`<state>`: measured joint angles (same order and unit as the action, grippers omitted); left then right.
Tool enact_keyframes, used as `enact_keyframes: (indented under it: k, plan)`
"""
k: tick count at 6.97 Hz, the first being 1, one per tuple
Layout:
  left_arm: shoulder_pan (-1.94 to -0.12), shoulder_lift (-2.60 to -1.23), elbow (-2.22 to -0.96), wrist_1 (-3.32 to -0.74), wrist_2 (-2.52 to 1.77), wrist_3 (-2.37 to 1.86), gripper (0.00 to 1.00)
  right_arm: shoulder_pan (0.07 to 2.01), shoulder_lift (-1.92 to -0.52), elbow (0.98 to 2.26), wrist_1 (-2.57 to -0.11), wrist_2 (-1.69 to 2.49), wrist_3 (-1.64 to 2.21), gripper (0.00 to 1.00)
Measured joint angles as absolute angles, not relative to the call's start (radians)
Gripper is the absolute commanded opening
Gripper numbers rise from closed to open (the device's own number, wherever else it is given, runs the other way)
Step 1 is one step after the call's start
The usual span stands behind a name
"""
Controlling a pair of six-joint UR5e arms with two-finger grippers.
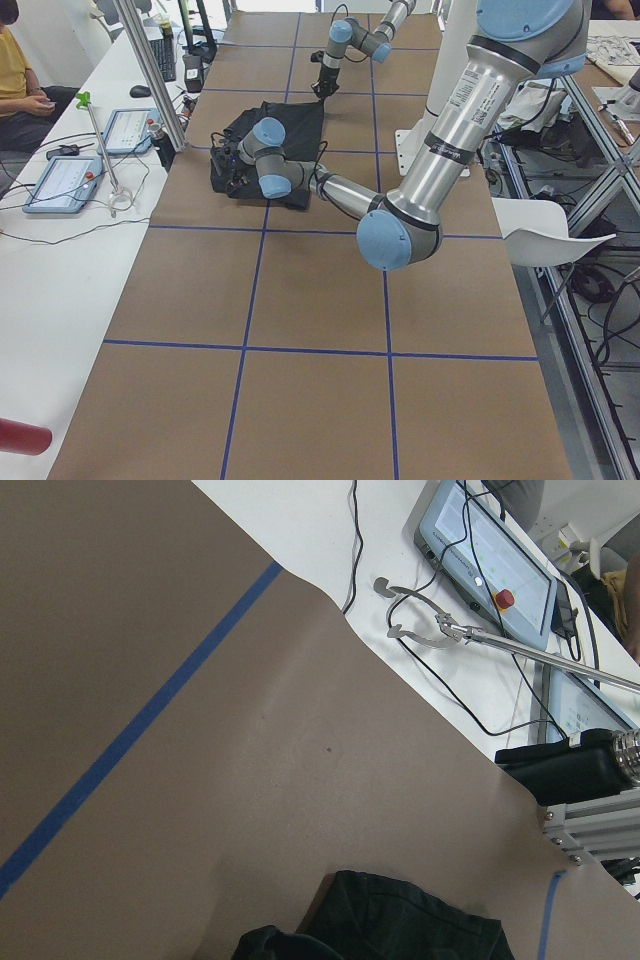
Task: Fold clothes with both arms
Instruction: 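Grasp the corner with the right gripper and drag it toward the robot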
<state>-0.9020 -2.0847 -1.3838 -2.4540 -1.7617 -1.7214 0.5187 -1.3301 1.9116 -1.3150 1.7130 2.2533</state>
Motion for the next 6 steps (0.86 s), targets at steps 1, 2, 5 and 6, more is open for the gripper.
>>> enact_keyframes:
  k: [1, 2, 5, 6]
  plan:
    - [-0.902, -2.086, -1.393, -2.453, -1.765, -1.721, 0.61, 0.492, -1.377, 1.973, -1.317, 1.732, 2.257, 0.00]
    - [-0.902, -2.084, -1.415, -2.451, -1.769, -1.722, 0.61, 0.435, -1.421, 2.037, -1.322, 1.772, 2.262, 0.00]
    - [-0.899, -2.049, -1.531, -2.438, -1.841, -1.736, 0.61, 0.233, -1.457, 2.148, -1.326, 2.003, 2.323, 1.00]
    - [-0.894, -2.012, -1.588, -2.432, -1.870, -1.738, 0.62, 0.171, -1.454, 2.160, -1.326, 2.028, 2.371, 1.00]
